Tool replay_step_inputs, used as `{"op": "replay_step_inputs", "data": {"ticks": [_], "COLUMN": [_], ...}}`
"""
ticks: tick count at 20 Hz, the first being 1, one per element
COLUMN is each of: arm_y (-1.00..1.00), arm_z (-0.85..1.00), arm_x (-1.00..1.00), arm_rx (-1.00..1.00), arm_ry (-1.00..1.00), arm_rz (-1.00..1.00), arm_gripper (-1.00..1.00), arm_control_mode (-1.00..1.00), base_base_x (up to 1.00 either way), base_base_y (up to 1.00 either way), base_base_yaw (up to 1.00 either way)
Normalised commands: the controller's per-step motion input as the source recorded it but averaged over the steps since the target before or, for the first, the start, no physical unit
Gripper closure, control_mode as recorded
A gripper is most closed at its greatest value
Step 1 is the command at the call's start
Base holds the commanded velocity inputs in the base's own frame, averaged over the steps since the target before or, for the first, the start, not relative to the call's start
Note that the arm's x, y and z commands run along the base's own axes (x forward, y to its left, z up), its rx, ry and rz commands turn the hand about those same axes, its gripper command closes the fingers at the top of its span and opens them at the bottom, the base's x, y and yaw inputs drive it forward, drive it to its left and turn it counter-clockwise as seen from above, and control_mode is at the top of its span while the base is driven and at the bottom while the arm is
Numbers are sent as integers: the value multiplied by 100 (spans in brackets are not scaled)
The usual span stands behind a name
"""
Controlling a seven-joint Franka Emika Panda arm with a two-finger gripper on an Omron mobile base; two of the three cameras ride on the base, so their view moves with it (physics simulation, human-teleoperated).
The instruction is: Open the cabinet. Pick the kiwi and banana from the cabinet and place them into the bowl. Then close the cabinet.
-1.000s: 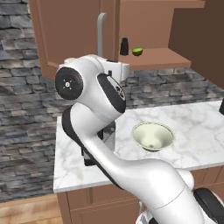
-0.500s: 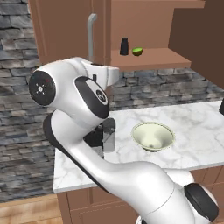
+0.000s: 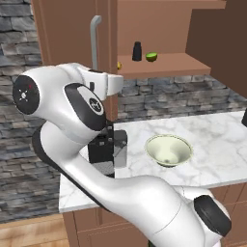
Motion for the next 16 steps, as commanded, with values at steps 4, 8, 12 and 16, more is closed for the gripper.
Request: {"op": "replay_step_inputs", "data": {"ticks": [4, 8, 12, 16], "arm_y": [22, 21, 11, 1], "arm_z": [-3, -5, 0, -1], "arm_x": [-6, -6, 0, -2], "arm_rx": [0, 0, 0, 0], "arm_ry": [0, 0, 0, 0], "arm_rz": [0, 0, 0, 0], "arm_gripper": [100, 100, 100, -100], "arm_control_mode": [-100, -100, -100, -100], "base_base_x": [0, 0, 0, 0], "base_base_y": [0, 0, 0, 0], "base_base_yaw": [0, 0, 0, 0]}}
